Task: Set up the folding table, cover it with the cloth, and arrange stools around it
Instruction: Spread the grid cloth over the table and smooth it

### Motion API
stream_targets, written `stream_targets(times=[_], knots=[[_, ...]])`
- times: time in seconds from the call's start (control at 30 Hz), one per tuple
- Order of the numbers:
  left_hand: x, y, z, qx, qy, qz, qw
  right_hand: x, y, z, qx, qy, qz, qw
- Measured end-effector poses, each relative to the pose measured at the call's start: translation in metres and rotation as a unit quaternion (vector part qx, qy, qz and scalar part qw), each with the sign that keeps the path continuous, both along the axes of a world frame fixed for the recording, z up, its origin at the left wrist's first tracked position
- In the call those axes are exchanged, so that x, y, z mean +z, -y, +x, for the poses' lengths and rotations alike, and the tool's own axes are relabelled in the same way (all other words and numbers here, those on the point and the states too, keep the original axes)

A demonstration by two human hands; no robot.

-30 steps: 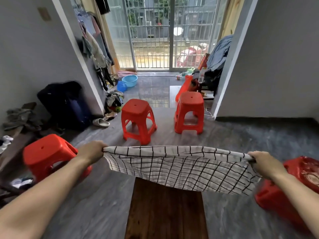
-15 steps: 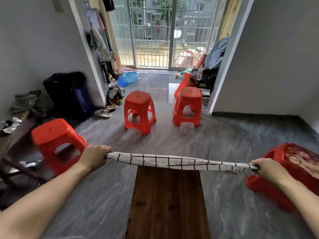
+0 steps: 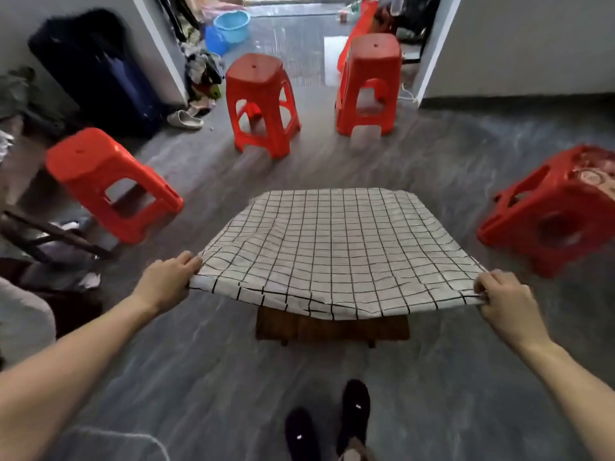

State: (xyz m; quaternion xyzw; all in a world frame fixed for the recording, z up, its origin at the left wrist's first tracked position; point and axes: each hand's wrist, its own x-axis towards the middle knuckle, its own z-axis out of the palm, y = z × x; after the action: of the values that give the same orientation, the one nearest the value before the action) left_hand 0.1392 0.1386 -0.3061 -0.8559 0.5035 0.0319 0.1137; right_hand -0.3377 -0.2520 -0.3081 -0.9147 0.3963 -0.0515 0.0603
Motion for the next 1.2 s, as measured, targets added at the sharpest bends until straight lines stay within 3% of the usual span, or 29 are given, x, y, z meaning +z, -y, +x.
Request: stream_targets(times=[0.47, 0.77, 1.03, 1.2], knots=[[-0.152, -0.051, -0.074, -0.030, -0.077, 0.101, 0.991, -0.140, -0.019, -0.079, 0.143, -0.096, 0.039, 0.984], [-0.227, -0.075, -0.107, 0.010, -0.085, 0.150, 0.985, -0.212, -0.038, -0.102, 0.219, -0.120, 0.039, 0.967], [-0.233, -0.076, -0.116, 0.098, -0.086, 0.212, 0.969, -0.246, -0.053, -0.105, 0.177, -0.256, 0.105, 0.944], [-0.238, -0.076, -0.124, 0.114, -0.092, 0.237, 0.960, -0.253, -0.053, -0.099, 0.154, -0.273, 0.120, 0.942]])
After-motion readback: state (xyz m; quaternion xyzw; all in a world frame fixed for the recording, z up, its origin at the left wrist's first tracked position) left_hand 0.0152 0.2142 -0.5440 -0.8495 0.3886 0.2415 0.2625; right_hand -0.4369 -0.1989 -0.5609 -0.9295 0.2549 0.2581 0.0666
